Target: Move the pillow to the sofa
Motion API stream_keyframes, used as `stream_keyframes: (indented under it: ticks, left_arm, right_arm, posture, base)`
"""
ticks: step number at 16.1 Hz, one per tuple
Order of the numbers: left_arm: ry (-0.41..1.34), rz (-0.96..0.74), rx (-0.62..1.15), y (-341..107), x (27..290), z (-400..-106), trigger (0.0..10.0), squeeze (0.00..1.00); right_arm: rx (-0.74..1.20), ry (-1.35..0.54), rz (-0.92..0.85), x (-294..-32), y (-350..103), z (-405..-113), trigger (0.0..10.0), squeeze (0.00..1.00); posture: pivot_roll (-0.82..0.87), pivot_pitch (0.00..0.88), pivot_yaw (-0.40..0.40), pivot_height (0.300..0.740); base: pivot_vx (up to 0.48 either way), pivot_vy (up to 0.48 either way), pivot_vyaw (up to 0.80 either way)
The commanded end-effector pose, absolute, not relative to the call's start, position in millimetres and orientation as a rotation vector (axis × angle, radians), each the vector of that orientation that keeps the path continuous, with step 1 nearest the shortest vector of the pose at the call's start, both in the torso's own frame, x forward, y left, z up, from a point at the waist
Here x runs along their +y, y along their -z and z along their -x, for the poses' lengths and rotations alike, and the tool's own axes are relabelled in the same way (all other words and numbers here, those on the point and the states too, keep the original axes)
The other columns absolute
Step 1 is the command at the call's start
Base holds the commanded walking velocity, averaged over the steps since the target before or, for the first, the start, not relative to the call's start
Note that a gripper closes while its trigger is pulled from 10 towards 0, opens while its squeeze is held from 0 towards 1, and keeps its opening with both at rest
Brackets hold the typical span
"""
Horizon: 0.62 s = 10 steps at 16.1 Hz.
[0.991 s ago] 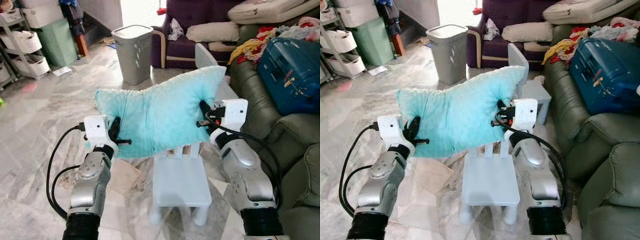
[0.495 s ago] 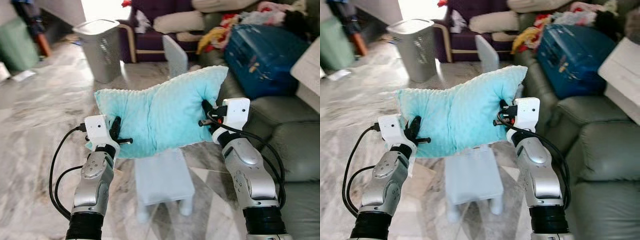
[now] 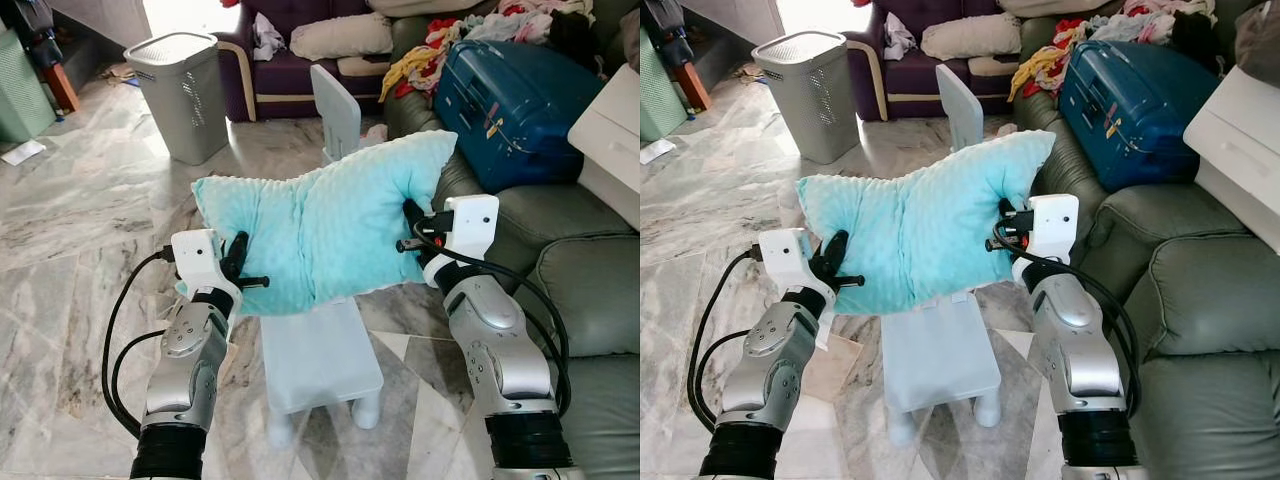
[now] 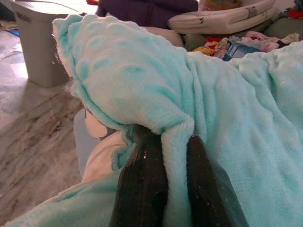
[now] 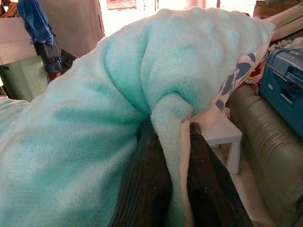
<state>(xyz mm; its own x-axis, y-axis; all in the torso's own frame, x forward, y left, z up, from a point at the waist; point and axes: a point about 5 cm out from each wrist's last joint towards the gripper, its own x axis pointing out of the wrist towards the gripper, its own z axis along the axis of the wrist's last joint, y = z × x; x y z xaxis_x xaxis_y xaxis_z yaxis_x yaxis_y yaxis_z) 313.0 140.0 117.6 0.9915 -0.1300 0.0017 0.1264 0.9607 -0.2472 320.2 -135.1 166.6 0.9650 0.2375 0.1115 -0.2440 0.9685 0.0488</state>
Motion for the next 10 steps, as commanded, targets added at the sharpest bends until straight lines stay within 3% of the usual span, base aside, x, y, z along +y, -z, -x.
stream_keyframes:
  ticks: [1, 5, 10]
  left_arm:
    - [0.158, 0.244, 0.007, -121.8, 135.8, -315.5, 10.0, 0.00]
    - [0.159, 0.246, 0.008, -121.9, 136.0, -315.5, 10.0, 0.00]
    - [0.185, 0.266, 0.031, -119.0, 131.9, -314.5, 10.0, 0.00]
  right_arm:
    - [-0.146, -0.265, -0.056, -131.3, -178.7, -321.0, 10.0, 0.00]
    - [-0.151, -0.266, -0.057, -130.8, -178.9, -320.8, 10.0, 0.00]
    - [-0.157, -0.271, -0.060, -129.5, -178.0, -318.8, 10.0, 0.00]
  posture:
    - [-0.17, 0.000, 0.021, 0.740]
    - [-0.17, 0.000, 0.022, 0.740]
    - [-0.17, 0.000, 0.023, 0.740]
  base:
    - [0.000, 0.000, -0.80]
    - [0.000, 0.000, -0.80]
    - [0.000, 0.000, 0.00]
